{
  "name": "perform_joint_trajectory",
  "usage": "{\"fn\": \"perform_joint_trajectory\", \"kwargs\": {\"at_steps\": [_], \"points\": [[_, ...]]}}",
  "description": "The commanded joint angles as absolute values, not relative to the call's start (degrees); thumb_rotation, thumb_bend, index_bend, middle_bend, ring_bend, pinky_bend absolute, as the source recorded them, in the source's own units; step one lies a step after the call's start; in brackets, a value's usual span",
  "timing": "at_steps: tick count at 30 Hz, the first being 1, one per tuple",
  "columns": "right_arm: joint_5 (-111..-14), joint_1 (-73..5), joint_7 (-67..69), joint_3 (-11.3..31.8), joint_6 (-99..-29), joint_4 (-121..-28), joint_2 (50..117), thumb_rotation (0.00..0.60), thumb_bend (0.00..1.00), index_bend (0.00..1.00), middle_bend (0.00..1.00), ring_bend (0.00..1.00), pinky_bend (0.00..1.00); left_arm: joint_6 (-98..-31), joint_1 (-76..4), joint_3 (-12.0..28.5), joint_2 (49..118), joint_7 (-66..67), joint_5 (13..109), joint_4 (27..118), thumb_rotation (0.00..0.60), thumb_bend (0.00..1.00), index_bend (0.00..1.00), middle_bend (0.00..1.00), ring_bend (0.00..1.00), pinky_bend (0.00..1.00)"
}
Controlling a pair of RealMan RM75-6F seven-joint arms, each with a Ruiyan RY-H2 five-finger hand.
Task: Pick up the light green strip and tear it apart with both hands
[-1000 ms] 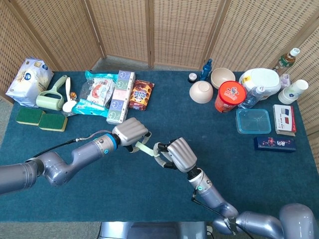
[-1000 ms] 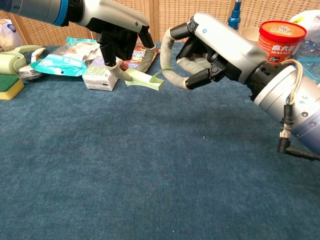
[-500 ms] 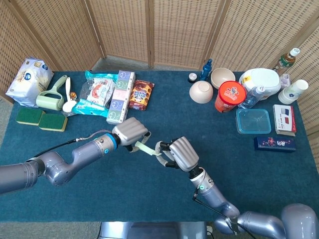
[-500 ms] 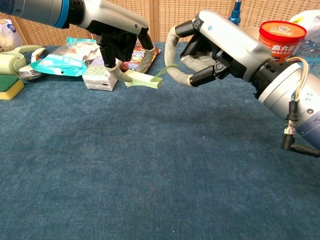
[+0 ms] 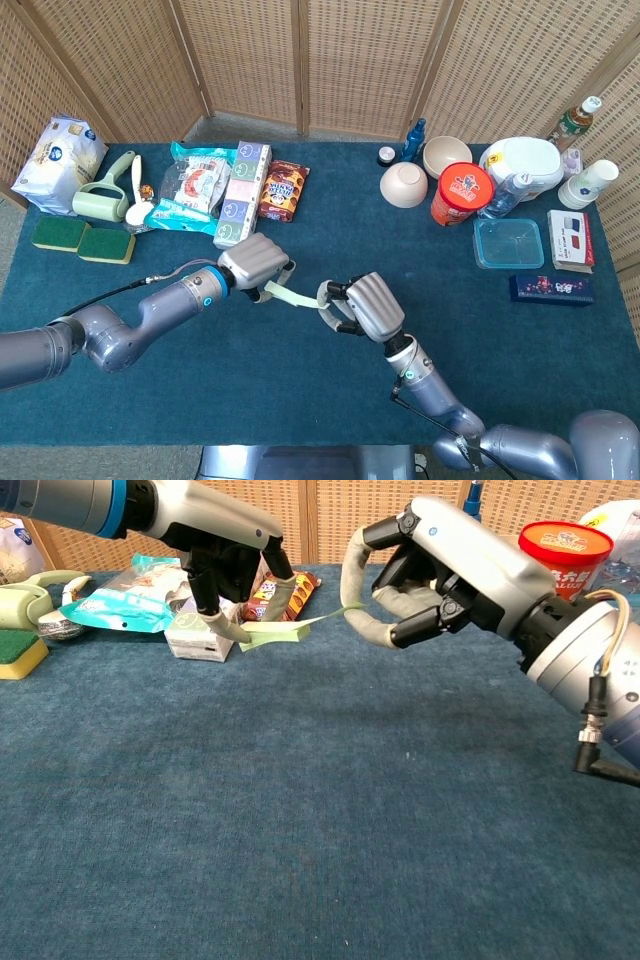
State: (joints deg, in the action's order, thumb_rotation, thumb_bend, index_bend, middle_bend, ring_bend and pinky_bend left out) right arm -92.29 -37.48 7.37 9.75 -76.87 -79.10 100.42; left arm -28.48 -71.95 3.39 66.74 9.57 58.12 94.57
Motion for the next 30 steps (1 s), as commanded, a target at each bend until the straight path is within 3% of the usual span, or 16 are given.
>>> {"fn": "perform_joint_trajectory", "kwargs": {"at_steps": [1,13,19,25,30], "points": [[-92.2,-37.4,7.4,9.8,-76.9,-79.2,100.2,0.600,0.45,0.70,1.00,1.00,0.88,-28.5,-71.7,3.2,66.5,9.5,58.1,94.5,0.600,0.46,0.72,1.00,1.00,1.00],[-91.3,-36.6,8.0,9.7,-76.7,-79.1,98.5,0.600,0.45,0.69,1.00,0.99,0.87,-29.7,-69.1,2.0,65.6,8.6,58.4,93.8,0.600,0.46,0.72,1.00,1.00,1.00],[-90.3,-36.0,8.4,8.8,-74.6,-79.2,95.1,0.600,0.45,0.60,0.99,0.93,0.80,-32.2,-67.5,1.7,66.5,9.6,59.2,93.0,0.600,0.46,0.72,1.00,1.00,1.00],[-88.8,-35.2,9.1,7.9,-72.2,-80.0,90.8,0.600,0.45,0.44,0.85,0.79,0.65,-33.4,-66.4,1.8,67.9,10.0,59.6,92.5,0.600,0.46,0.71,1.00,1.00,1.00],[-87.5,-34.6,8.6,7.4,-70.3,-80.7,87.9,0.600,0.45,0.19,0.60,0.58,0.43,-34.0,-65.9,2.0,68.3,10.5,60.0,92.7,0.600,0.46,0.70,1.00,1.00,1.00]]}}
